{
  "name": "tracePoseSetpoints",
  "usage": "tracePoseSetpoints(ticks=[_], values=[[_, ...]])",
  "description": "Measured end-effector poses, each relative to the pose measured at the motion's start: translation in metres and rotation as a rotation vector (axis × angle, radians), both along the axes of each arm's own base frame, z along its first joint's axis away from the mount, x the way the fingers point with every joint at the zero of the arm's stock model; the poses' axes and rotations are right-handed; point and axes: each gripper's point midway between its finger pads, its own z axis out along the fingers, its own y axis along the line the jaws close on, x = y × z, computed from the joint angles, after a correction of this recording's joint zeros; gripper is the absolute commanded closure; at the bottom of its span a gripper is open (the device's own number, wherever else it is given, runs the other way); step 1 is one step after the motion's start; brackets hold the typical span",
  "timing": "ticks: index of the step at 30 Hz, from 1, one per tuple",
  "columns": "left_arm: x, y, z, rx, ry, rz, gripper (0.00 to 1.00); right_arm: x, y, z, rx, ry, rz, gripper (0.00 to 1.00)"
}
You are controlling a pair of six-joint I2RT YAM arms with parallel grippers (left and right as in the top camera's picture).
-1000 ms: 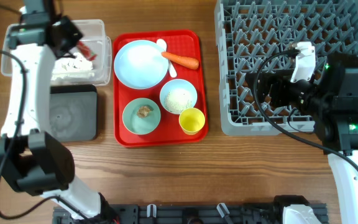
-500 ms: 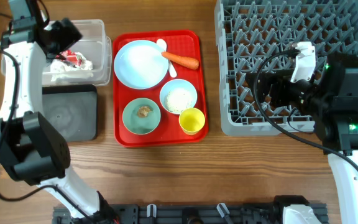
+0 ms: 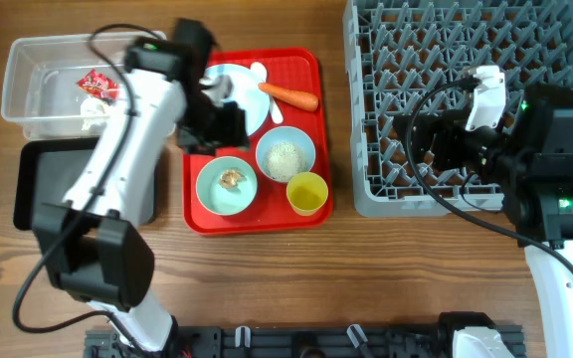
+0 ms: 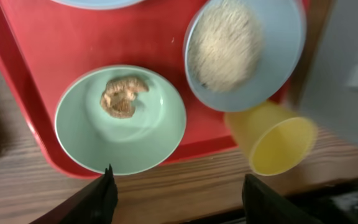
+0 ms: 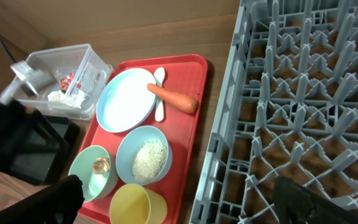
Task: Sort waste into correct bins and load items into the dishwasher rack
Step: 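Move the left gripper to the green bowl and grasp its rim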
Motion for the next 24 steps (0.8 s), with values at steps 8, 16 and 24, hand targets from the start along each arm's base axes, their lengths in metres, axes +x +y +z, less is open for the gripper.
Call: tracePoseSetpoints(ticks=[8, 16, 24], values=[[-0.010, -0.032, -0.073, 0.106, -0.073, -0.061, 0.29, -0.001, 0.000, -0.001, 0.000, 0.008, 0.000, 0.00], [-0.020, -0.031, -0.113, 0.124, -0.094, -0.068, 0.40, -0.002, 0.000, -0.003, 0.000, 0.015, 0.000, 0.00], [-0.025, -0.027, -0.121, 0.134, -0.086, -0.065, 0.42, -0.002, 0.000, -0.003, 0.000, 0.015, 0.000, 0.00]])
